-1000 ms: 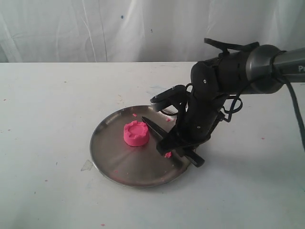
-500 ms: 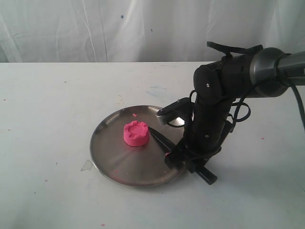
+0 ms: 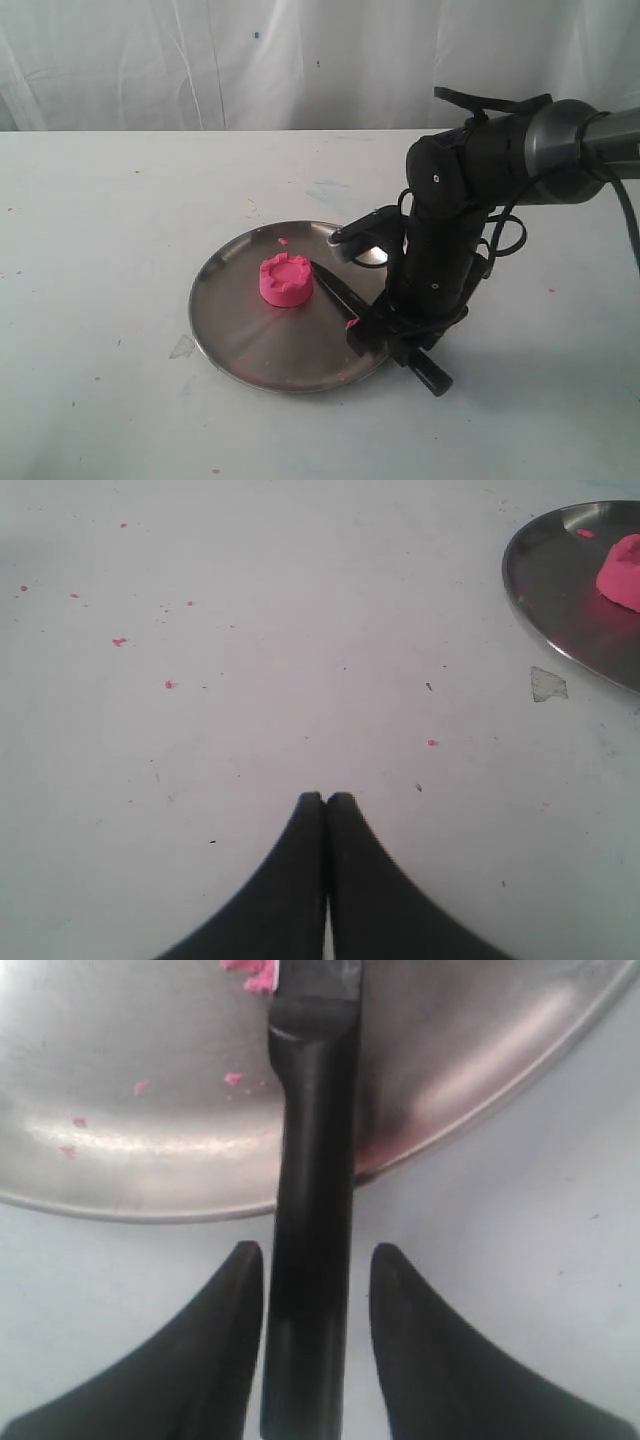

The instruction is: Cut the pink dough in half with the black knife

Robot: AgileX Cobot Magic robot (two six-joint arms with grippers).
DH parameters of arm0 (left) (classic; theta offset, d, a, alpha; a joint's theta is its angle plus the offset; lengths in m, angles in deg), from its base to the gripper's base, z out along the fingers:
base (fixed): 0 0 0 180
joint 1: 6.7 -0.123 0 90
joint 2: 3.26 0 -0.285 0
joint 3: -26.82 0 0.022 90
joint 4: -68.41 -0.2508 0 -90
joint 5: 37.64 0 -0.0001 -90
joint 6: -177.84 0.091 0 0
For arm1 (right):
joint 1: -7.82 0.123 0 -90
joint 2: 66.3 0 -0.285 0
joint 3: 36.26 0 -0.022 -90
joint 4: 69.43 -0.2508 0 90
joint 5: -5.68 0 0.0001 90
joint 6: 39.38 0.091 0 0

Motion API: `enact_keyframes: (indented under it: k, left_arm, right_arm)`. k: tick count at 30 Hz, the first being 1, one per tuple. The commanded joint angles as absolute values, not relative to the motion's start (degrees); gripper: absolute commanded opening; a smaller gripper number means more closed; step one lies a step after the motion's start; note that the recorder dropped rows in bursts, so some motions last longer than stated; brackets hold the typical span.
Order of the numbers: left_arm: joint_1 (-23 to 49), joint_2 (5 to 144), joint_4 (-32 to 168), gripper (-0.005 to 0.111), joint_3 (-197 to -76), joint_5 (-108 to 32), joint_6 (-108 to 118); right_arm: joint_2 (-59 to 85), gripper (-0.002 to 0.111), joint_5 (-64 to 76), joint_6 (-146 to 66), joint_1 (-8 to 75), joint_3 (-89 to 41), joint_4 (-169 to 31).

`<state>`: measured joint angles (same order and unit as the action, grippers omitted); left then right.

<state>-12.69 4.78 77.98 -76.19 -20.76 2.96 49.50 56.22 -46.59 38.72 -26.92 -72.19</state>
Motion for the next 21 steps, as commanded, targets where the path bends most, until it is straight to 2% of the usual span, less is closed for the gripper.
enact_keyframes:
  k: [1, 11, 21]
  left_arm:
    - [-12.2, 4.5, 78.2, 0.000, -76.0, -20.5, 2.9]
    - [-12.2, 4.5, 78.2, 0.000, -76.0, -20.5, 2.9]
    - [-12.2, 4.5, 78.2, 0.000, -76.0, -20.5, 2.9]
  right_arm:
    - [48.9, 0.040, 57.0, -47.2, 38.6, -26.9, -72.2]
    - [48.9, 0.040, 57.8, -47.2, 38.6, -27.2, -72.2]
    - [43.1, 0.039, 69.4, -47.2, 38.6, -31.1, -70.4]
